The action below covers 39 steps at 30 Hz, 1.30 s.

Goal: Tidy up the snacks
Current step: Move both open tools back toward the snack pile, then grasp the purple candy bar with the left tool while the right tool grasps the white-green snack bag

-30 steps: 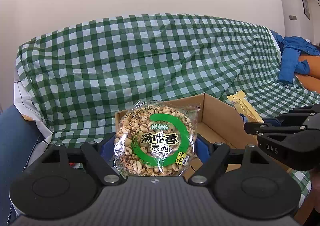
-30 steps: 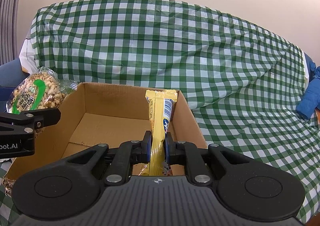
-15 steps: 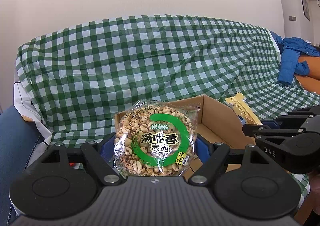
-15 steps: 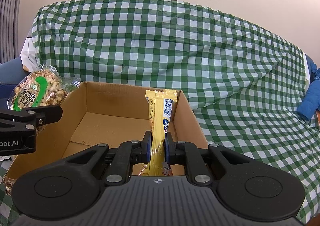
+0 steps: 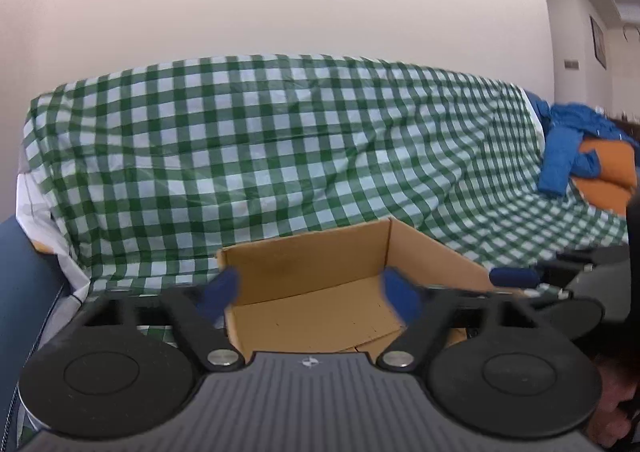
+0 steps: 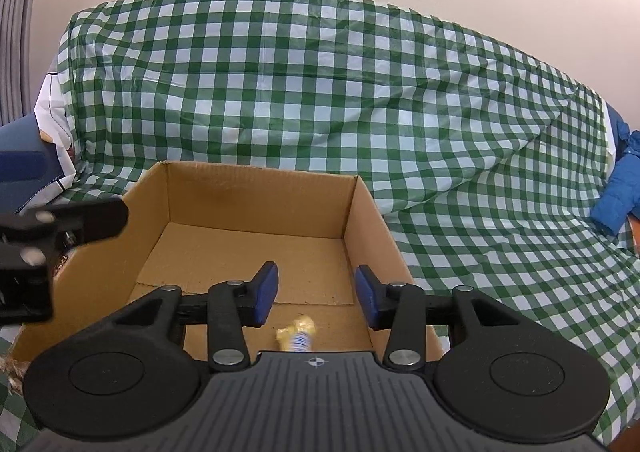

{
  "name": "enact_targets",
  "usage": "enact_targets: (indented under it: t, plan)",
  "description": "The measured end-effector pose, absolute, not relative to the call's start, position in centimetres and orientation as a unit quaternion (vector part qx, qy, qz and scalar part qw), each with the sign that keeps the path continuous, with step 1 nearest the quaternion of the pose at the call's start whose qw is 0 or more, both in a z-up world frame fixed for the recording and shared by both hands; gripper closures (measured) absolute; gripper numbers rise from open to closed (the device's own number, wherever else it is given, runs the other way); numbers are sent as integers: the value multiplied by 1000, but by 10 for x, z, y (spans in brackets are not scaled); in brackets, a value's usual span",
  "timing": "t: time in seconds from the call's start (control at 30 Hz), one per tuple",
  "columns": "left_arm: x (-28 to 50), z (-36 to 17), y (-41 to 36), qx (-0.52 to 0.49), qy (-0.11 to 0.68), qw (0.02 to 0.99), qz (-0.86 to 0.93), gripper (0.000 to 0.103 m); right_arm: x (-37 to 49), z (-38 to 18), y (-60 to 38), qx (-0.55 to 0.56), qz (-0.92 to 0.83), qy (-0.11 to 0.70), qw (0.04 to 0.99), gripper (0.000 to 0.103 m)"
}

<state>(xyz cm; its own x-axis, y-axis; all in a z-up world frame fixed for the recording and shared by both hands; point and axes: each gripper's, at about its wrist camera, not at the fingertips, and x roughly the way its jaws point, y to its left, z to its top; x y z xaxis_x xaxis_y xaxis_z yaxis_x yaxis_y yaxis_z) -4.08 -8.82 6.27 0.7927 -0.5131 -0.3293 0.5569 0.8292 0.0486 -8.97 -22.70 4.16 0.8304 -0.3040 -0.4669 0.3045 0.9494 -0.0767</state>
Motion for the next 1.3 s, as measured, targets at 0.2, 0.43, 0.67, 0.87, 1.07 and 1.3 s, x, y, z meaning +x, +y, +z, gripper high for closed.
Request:
enact_targets:
  t: [0.2,0.43,0.67,0.87,1.07,1.3]
  plan:
    - [0,89,-40,66,196,947,-245,94,-84,41,-217,-8,-139,240,961,60]
    - [68,78,21,218,244,926,-188,91,-84,48,-186,-22,-82,222,971,63]
    - [112,22,91,171,368,907,-113,90,-81,59,-144,-16,-8,212,977,63]
    - [135,12,99,119,413,896,-113,86,-68,60,-77,27,92,230,969,63]
    - [132,-3,103,124,428,888,-114,64,-43,35,-4,-4,150,254,955,58]
    - [145,-16,113,108,454,879,-98,50,14,-5,17,-20,129,297,946,33]
